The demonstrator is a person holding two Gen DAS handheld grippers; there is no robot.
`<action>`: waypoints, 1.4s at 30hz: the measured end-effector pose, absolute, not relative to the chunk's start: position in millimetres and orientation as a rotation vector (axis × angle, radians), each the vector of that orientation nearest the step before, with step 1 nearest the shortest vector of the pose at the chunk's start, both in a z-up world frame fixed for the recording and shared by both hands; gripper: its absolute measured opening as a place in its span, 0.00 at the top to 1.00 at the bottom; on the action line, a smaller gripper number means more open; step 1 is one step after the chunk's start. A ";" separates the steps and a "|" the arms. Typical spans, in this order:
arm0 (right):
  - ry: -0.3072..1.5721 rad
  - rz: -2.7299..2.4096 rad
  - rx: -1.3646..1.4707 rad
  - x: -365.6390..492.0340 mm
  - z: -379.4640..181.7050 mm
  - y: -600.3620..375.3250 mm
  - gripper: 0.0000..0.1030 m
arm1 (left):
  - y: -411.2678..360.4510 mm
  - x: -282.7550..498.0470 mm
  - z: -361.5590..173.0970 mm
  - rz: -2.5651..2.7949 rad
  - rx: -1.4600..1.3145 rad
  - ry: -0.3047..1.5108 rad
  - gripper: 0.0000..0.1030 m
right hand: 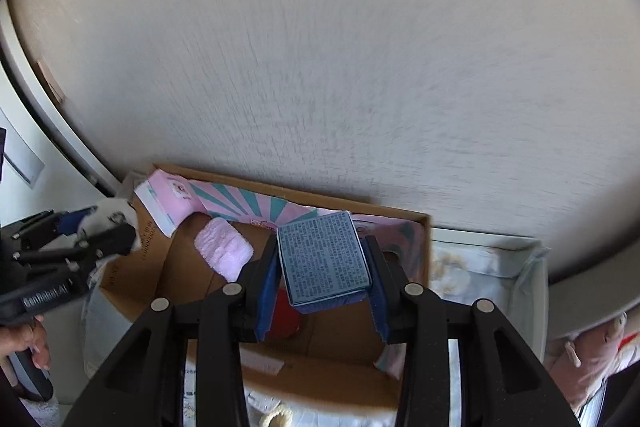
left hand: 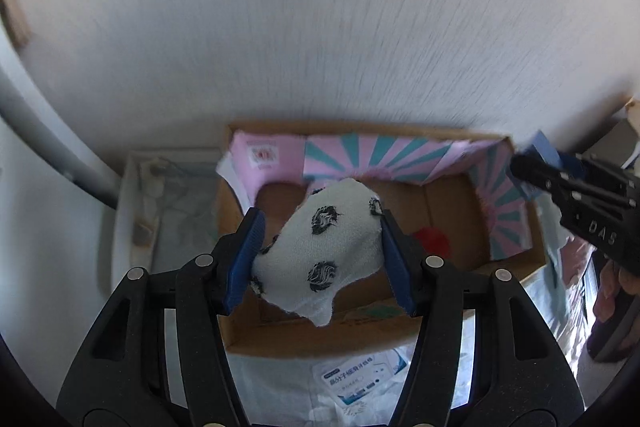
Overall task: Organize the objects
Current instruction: 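Carry the sock and blue sponge over the box with both grippers, then open both grippers to drop the sock and sponge into the box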
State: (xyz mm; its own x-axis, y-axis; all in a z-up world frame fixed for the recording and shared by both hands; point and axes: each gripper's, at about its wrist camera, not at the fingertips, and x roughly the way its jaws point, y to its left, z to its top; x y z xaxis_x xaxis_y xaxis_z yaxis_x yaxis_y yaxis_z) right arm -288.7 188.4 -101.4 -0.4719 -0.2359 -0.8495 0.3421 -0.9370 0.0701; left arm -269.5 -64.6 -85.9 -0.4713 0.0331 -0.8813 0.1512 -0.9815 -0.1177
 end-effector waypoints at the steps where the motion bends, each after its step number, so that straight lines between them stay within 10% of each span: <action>1: 0.171 -2.408 1.407 -294.7 -111.5 184.5 0.65 | -63.7 -271.0 -93.9 -2.607 1.605 0.276 0.48; 21: 0.183 -2.208 1.621 -323.9 -176.8 182.7 0.65 | -44.1 -280.2 -158.1 -2.456 1.873 0.275 0.47; 24: 0.174 -2.195 1.636 -325.3 -176.0 185.2 0.63 | -40.8 -281.4 -153.9 -2.461 1.899 0.237 0.32; 26: 0.157 -2.170 1.655 -326.3 -176.2 186.5 0.53 | -36.8 -281.4 -149.7 -2.475 1.912 0.217 0.01; 30: 0.106 -2.159 1.651 -325.7 -172.5 194.8 0.00 | -32.2 -278.8 -140.1 -2.510 1.900 0.193 0.00; 42: 0.085 -2.270 1.525 -336.1 -147.5 199.5 0.00 | -36.6 -261.0 -113.6 -2.562 1.873 0.254 0.00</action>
State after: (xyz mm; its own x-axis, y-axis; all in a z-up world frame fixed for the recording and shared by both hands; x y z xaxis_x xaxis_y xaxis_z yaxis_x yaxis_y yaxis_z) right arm -336.1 199.5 -147.5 -0.3223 -0.2940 -0.8998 0.3606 -0.9170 0.1705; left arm -261.0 -36.6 -113.6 -0.3073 0.1275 -0.9430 0.0601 -0.9864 -0.1529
